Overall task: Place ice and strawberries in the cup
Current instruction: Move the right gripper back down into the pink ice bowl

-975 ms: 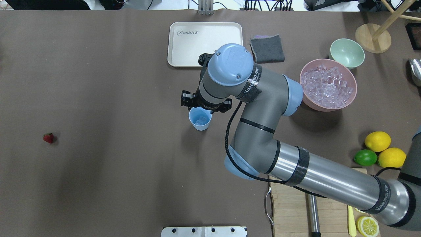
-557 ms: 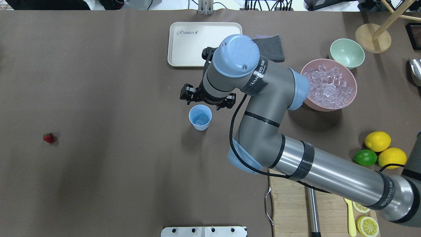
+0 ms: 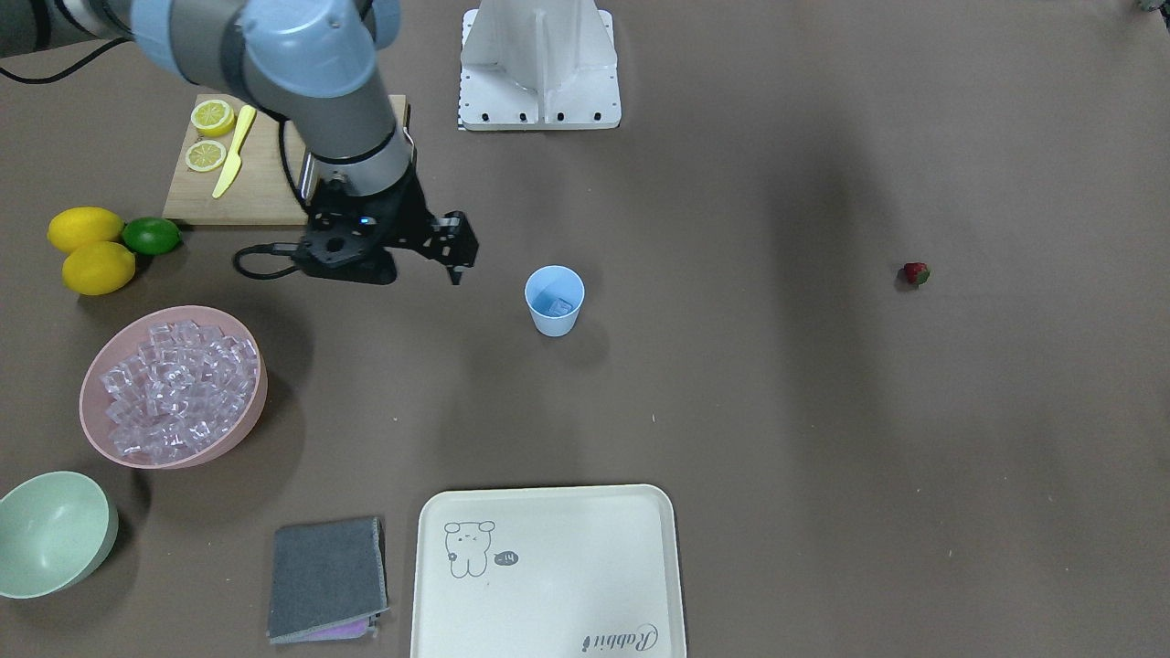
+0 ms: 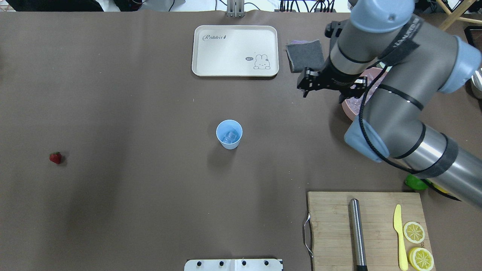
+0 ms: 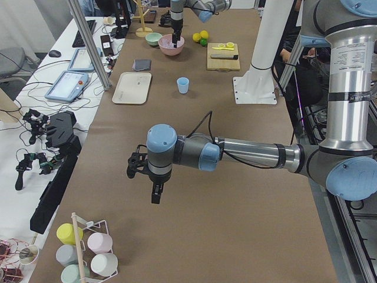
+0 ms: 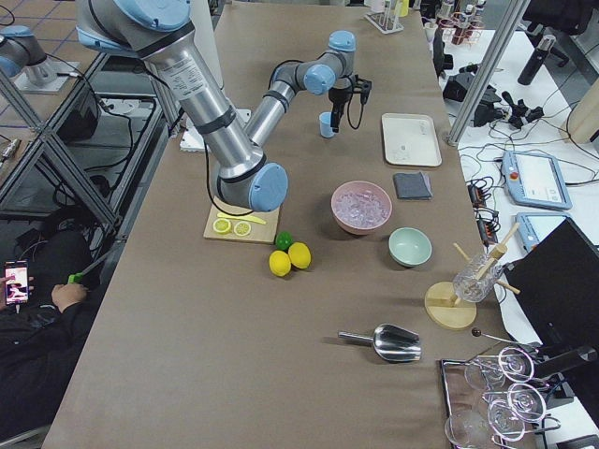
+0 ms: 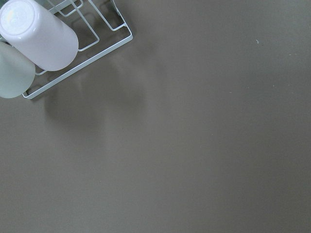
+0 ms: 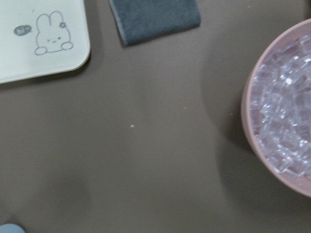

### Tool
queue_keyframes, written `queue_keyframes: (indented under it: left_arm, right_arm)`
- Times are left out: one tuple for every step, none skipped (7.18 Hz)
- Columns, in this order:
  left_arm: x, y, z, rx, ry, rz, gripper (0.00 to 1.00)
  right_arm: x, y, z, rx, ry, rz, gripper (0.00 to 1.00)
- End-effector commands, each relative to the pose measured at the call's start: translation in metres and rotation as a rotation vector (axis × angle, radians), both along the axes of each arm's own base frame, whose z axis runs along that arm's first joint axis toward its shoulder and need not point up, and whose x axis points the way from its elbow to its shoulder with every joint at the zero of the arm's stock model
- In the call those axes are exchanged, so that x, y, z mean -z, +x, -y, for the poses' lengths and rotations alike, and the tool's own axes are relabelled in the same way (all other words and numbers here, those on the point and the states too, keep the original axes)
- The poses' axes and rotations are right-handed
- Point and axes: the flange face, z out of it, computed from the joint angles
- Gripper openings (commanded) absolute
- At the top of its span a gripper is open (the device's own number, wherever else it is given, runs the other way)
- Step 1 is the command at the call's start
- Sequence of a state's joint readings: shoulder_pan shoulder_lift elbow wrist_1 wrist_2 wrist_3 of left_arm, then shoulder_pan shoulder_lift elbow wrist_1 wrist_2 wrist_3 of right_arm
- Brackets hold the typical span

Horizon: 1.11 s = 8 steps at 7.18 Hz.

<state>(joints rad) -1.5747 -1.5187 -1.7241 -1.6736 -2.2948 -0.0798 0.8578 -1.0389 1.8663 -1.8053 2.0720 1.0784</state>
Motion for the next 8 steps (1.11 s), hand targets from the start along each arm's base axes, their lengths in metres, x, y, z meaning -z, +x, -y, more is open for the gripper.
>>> queue_keyframes:
  left_arm:
    - [0.000,0.000,-0.001,-0.001,0.002,-0.001,0.98]
    - [0.000,0.000,-0.001,-0.001,0.002,-0.002,0.98]
    - [0.000,0.000,-0.001,-0.001,0.002,0.000,0.98]
    - [0.001,0.000,-0.001,-0.001,0.003,-0.001,0.98]
    - [0.001,0.000,-0.001,-0.001,0.003,-0.002,0.98]
    - [0.001,0.000,-0.001,-0.001,0.003,0.000,0.98]
    - [0.001,0.002,0.000,-0.004,0.003,0.000,0.98]
    - [0.000,0.006,0.002,-0.011,0.019,-0.001,0.98]
  right_arm:
    - [-0.046,0.037,0.014,0.001,-0.048,-0.108,0.98]
    - [-0.071,0.051,0.018,-0.032,-0.057,-0.158,0.96]
    - [-0.082,0.053,0.024,-0.021,-0.041,-0.190,0.96]
    - [-0.088,0.055,0.027,-0.001,-0.016,-0.213,0.96]
    - [-0.104,0.052,0.037,0.006,-0.009,-0.257,0.95]
    - [-0.118,0.048,0.046,0.011,-0.009,-0.294,0.94]
    - [-0.129,0.042,0.055,0.014,0.020,-0.277,0.91]
    - [-0.146,0.032,0.067,0.012,0.043,-0.260,0.87]
